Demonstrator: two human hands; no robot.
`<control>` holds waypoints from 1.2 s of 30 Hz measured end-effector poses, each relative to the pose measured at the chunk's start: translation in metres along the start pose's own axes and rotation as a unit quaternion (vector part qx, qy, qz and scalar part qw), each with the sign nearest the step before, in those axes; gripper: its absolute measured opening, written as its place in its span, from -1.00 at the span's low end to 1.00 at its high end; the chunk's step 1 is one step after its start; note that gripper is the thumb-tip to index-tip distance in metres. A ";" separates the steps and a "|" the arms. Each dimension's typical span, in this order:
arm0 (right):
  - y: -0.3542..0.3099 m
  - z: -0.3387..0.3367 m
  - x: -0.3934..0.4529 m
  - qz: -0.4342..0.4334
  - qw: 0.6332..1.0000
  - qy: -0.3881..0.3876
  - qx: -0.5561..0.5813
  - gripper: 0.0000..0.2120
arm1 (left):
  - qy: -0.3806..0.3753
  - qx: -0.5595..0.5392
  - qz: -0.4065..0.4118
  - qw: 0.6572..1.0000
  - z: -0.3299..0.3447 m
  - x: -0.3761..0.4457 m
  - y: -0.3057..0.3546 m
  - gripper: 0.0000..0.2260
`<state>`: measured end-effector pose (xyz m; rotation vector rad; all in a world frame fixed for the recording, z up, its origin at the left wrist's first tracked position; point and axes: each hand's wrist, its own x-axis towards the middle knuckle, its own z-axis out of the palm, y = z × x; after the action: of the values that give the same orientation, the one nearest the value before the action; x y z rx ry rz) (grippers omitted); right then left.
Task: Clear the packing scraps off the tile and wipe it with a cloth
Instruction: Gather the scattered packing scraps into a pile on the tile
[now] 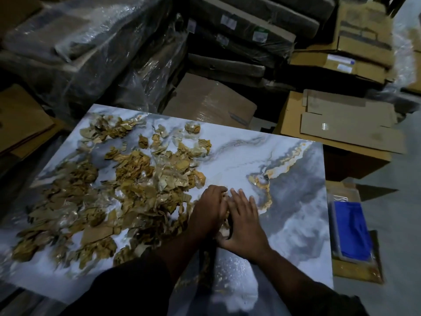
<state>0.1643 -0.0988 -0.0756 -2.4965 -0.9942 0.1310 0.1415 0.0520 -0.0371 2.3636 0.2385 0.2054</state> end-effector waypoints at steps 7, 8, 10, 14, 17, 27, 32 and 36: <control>-0.024 0.012 0.013 -0.027 0.998 -0.004 -0.057 -0.32 | 0.044 -0.046 -0.038 0.997 -0.012 -0.006 -0.011 -0.82; -0.026 0.011 0.014 -0.031 0.998 -0.002 -0.058 -0.40 | 0.055 -0.042 -0.029 0.997 -0.016 -0.008 -0.012 -0.82; -0.029 0.009 0.017 -0.033 0.998 0.003 -0.047 -0.60 | 0.086 -0.037 -0.013 0.996 -0.024 -0.011 -0.012 -0.83; -0.049 0.000 0.035 0.072 0.997 0.027 0.027 -0.84 | 0.115 -0.042 0.022 0.992 -0.041 -0.024 -0.013 -0.86; -0.068 -0.013 0.053 0.139 0.983 0.063 0.102 -0.78 | 0.122 -0.082 0.031 0.989 -0.056 -0.028 -0.011 -0.82; -0.167 -0.018 0.121 0.102 0.973 0.161 0.132 -0.91 | 0.164 -0.032 0.080 0.983 -0.146 -0.006 -0.040 -0.66; -0.189 0.015 0.140 0.094 0.982 0.147 0.071 -0.97 | 0.111 0.022 0.005 0.994 -0.164 -0.007 -0.090 -0.76; -0.185 0.048 0.130 0.129 0.989 0.071 -0.034 -0.74 | 0.029 0.048 -0.021 0.998 -0.163 -0.018 -0.122 -0.67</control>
<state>0.1310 0.1251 -0.0279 -2.6447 -0.6268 -0.0022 0.0750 0.2434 -0.0070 2.4480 0.3337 0.2482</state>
